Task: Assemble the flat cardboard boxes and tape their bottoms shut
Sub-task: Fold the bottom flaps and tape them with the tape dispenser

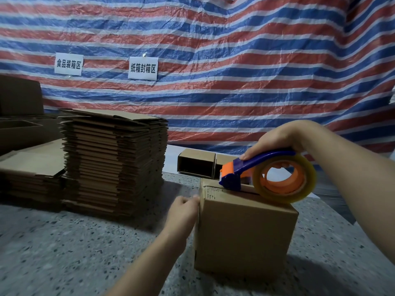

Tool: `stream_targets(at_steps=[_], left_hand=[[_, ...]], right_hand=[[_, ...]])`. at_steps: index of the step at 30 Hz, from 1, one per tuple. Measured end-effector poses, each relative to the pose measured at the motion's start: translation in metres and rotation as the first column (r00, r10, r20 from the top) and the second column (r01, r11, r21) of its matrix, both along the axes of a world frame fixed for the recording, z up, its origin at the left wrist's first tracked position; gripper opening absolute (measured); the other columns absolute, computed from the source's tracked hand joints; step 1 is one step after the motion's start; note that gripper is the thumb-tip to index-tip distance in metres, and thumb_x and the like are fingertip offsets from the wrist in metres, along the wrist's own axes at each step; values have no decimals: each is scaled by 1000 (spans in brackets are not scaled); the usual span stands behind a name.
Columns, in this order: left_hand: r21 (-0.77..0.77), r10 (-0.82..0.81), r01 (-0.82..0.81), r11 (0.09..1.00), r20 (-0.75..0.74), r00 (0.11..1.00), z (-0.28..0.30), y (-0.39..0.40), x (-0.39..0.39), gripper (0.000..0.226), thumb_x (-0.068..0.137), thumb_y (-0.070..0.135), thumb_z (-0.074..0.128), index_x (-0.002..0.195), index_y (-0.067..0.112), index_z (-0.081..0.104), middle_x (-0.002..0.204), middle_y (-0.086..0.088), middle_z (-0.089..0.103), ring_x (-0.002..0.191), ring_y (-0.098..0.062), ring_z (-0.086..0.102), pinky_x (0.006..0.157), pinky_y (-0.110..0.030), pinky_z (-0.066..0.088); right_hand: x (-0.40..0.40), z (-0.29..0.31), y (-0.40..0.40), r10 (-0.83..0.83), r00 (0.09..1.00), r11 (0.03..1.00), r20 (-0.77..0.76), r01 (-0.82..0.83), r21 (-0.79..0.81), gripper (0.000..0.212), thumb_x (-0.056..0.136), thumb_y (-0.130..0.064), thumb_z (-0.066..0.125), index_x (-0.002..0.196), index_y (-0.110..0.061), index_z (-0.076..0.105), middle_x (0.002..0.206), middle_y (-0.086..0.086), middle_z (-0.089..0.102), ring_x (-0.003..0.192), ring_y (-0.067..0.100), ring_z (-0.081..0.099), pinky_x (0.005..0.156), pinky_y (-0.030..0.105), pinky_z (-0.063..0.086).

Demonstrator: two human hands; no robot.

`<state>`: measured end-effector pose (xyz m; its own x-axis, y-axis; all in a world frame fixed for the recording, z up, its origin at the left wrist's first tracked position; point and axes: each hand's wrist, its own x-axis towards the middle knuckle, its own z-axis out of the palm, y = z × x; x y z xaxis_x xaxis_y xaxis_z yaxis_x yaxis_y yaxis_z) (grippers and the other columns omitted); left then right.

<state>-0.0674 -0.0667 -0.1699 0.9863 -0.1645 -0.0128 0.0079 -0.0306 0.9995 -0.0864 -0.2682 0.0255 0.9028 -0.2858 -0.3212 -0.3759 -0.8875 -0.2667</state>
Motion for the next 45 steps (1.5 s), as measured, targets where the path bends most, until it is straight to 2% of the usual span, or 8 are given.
stream_targets(at_steps=[3,8,23,31,34,38,42,45], left_hand=[[-54,121,-109,993,332,935,0,1,-9,33,103,43,39,127,25,52,127,8,54,111,-8,51,93,-31,42],[222,-133,41,974,415,900,4,-15,-28,71,94,60,47,155,35,21,157,12,31,141,-8,32,116,-39,32],[439,-216,-24,898,488,846,10,-5,-26,66,96,62,38,154,33,23,153,5,41,134,-14,42,109,-38,40],[412,-291,119,904,386,875,28,7,-7,59,97,46,52,151,30,33,143,1,50,121,-12,52,102,-31,45],[572,-340,65,818,389,856,45,5,-5,65,96,39,49,154,33,21,138,2,49,113,-8,57,95,-28,47],[789,-514,-273,551,578,634,48,-16,-16,70,97,62,28,156,25,18,165,-1,9,151,-16,6,121,-39,2],[816,-621,-413,404,577,531,42,-23,-19,84,87,78,20,146,22,39,155,0,37,144,-16,31,119,-34,18],[780,-607,-461,423,622,495,39,-20,-16,84,84,80,17,137,23,48,145,3,49,135,-15,41,114,-33,26]], right_hand=[[2,0,1,-1,1000,1000,10,1,-15,54,82,-61,68,109,-14,70,76,1,75,55,8,67,51,20,52],[1,1,0,-6,1000,1000,-1,6,-6,56,79,-63,70,107,-14,70,75,1,74,55,8,66,50,20,51],[-41,22,-55,-110,987,991,-116,100,-87,93,54,-76,72,115,-6,70,95,15,74,79,25,68,71,33,56],[-41,-7,-59,-133,986,991,-102,129,-40,91,53,-77,72,114,-10,70,85,7,76,69,16,70,61,26,57],[-40,-6,-53,-127,986,992,-108,123,-41,90,52,-76,73,112,-10,69,80,6,75,64,16,70,57,25,56],[-41,-4,-52,-127,986,991,-111,121,-63,91,49,-76,73,111,-9,69,78,5,75,62,16,71,55,25,56],[-41,-5,-57,-120,987,992,-107,116,-47,89,53,-77,72,114,-11,68,81,5,77,65,16,72,57,25,56],[-51,2,-74,-131,985,990,-112,125,-59,91,54,-78,74,117,-13,68,91,7,77,74,16,72,64,26,58]])
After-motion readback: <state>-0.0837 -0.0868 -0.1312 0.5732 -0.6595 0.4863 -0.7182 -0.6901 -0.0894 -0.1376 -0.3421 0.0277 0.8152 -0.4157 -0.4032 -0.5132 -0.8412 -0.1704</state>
